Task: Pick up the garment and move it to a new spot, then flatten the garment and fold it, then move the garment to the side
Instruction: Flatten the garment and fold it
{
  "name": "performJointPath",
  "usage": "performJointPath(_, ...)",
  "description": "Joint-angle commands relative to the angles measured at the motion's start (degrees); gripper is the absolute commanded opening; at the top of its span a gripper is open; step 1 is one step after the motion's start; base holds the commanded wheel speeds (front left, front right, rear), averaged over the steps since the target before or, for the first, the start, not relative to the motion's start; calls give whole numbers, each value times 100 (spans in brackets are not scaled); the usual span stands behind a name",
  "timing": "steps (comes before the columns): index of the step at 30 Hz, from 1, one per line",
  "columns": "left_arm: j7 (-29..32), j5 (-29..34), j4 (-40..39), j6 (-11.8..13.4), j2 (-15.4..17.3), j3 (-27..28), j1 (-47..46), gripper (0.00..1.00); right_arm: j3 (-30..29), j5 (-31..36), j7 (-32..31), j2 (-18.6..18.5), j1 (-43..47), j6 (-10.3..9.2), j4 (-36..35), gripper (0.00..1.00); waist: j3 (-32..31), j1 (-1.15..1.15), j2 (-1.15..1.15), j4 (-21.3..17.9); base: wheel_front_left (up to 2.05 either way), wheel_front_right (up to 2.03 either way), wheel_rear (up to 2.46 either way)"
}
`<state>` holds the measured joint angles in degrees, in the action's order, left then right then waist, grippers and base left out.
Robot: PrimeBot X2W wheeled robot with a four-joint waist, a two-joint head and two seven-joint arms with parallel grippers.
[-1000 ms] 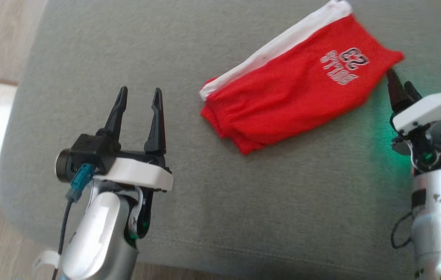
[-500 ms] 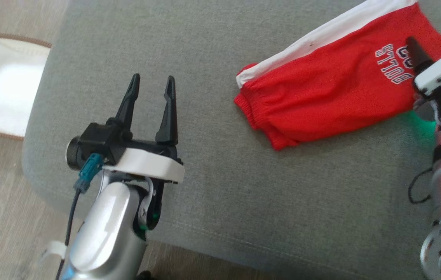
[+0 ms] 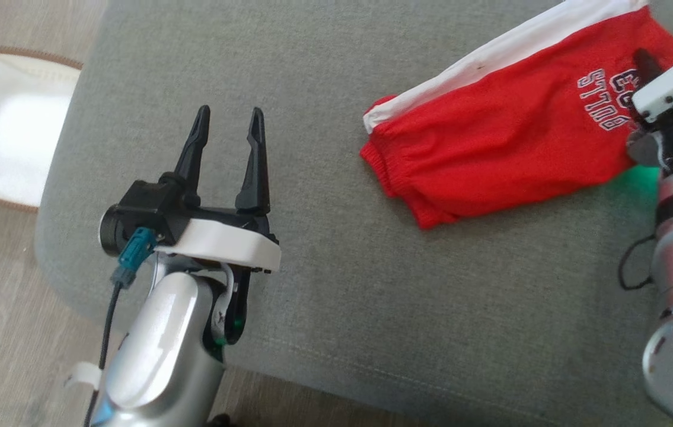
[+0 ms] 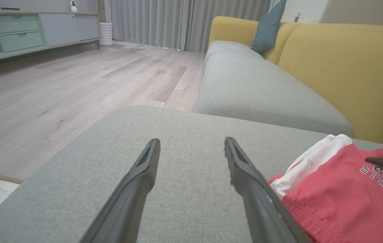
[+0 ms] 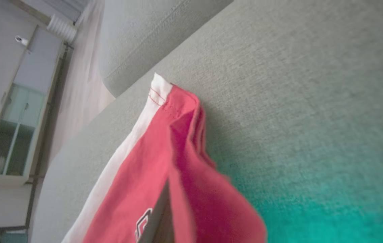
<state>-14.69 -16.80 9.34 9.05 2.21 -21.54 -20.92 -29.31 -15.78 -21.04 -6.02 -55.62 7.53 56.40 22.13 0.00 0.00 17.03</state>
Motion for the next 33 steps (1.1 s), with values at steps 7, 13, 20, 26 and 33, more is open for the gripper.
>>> performJointPath(7,-30,107,-127,-68,67,329,40,100,20,-642,723,297,487,-4,-46,0,-408,0,0,-577,0,0,0)
performJointPath(13,-30,240,-88,-130,67,407,204,100,565,-1548,1175,311,929,-4,91,0,-765,0,0,-962,0,0,0)
performJointPath(20,-30,315,-45,-168,67,505,428,100,1356,-2630,1607,312,1577,-4,77,0,-1106,0,0,-1254,0,0,0)
performJointPath(26,-30,353,-81,-169,67,540,691,100,2022,-3522,2199,313,2190,-4,-133,0,-1326,0,0,-1432,0,0,0)
performJointPath(33,-30,420,-87,-214,66,556,876,100,2802,-3896,3008,313,2440,-4,-270,0,-1374,0,0,-1501,0,0,0)
